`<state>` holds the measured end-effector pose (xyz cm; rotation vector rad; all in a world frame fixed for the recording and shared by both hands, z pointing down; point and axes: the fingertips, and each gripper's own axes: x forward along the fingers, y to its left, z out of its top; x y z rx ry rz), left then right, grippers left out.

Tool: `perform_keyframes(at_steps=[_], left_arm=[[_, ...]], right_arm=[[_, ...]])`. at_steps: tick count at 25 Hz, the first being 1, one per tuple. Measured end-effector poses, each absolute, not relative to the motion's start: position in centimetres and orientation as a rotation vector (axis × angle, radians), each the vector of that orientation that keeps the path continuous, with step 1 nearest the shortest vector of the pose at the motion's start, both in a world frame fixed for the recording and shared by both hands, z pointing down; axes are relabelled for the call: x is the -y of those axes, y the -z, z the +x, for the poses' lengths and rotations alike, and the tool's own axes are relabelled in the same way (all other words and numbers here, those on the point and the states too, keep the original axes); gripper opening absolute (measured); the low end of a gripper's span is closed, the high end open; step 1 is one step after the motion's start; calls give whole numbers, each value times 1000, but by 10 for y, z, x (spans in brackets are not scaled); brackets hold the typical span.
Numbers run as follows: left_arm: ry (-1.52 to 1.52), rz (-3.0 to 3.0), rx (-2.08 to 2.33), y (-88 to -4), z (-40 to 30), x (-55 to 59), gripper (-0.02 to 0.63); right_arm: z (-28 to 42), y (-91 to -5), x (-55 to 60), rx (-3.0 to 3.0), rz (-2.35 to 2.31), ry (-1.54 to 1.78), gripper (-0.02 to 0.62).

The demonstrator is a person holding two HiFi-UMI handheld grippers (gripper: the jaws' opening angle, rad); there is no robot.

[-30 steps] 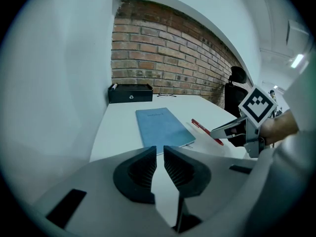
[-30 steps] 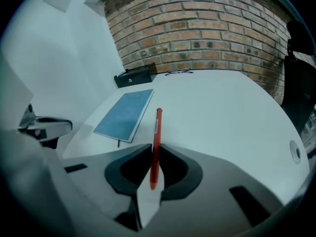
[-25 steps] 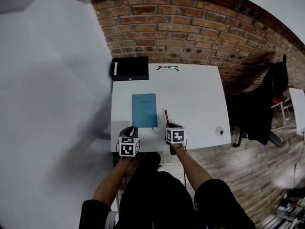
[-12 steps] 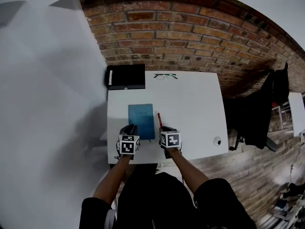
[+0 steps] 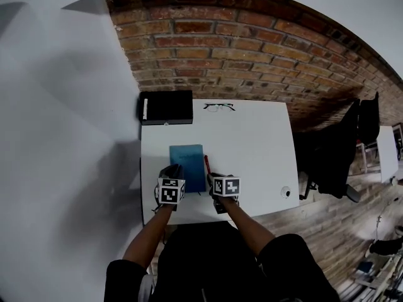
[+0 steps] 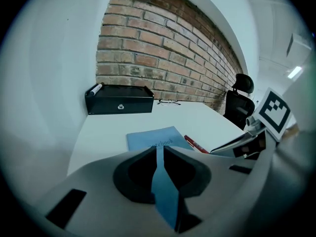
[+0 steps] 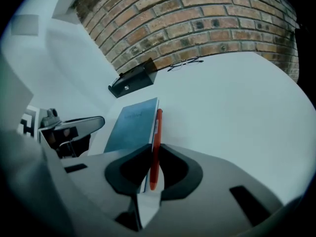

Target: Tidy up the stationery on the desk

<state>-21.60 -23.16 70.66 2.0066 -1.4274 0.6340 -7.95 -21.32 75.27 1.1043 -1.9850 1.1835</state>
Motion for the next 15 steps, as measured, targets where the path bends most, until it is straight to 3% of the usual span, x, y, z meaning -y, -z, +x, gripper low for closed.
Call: perform_keyframes(at_steps=[15], left_arm=[[-624,1974,1421,-715,-224,224,49]], right_arm=[[-94,-768,209,1958,976,-1353,64]])
